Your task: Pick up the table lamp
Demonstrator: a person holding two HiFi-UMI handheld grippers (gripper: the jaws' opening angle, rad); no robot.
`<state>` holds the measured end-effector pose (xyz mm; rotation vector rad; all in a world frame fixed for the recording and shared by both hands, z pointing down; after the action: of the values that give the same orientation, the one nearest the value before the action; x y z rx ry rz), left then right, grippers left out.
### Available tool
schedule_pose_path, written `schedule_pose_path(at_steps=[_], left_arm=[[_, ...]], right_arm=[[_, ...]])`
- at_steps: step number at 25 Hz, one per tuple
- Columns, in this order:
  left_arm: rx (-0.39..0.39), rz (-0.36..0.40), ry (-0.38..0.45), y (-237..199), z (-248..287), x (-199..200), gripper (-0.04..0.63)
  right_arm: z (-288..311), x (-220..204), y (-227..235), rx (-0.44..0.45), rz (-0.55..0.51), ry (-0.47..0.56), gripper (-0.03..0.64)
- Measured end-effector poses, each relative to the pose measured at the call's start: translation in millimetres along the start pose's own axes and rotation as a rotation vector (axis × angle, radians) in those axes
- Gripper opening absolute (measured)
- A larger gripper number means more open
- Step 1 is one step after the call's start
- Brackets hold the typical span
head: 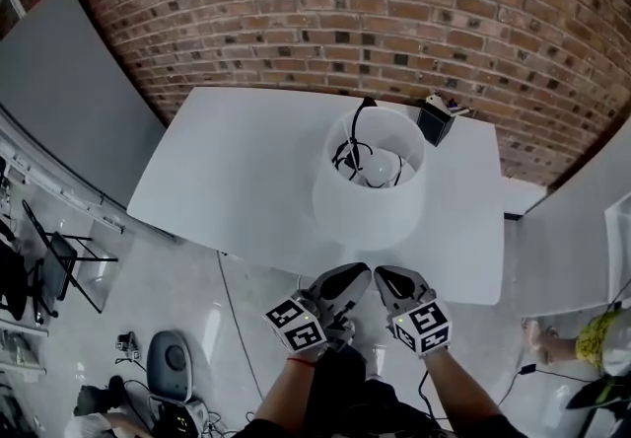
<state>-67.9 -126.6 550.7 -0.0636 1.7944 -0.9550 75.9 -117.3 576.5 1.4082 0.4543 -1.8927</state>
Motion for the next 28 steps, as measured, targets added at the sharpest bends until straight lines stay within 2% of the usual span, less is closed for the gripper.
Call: schedule_pose_path(at_steps=[4,8,15,28], left_arm=[[-0.061,-0.016,0.025,-12.5,9.7,7.2,0.083],[-0.104,-0.054,0.063,-22.7,16.9,11.2,0.110],[-0.203,-0.086,0.117,-29.1,23.9,21.2,0.112],[-0.275,-0.113,0.135,-34.6,32.3,34.8,0.110]], right_arm=[[7.0,-9.0,5.9,0.000,0.004,-0.030,0.002],[10.8,-19.4,10.5,0.001,0.002,-0.070,0.002],[14.9,-25.5,15.5,0.014,-0.007,-0.118,0.002],[32.5,-20.1,19.1,0.034,-0.018,-0.137,0.002]])
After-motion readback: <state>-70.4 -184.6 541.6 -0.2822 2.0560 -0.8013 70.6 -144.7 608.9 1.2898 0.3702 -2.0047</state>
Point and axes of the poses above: the fingertips, and each gripper's own axes: z forward along the fingers, y to its right, x out of its top, the point moved 8 cm from there along -z, backward along the fingers, and after that the axes turned 4 degrees about x, right-handed, at the moved point
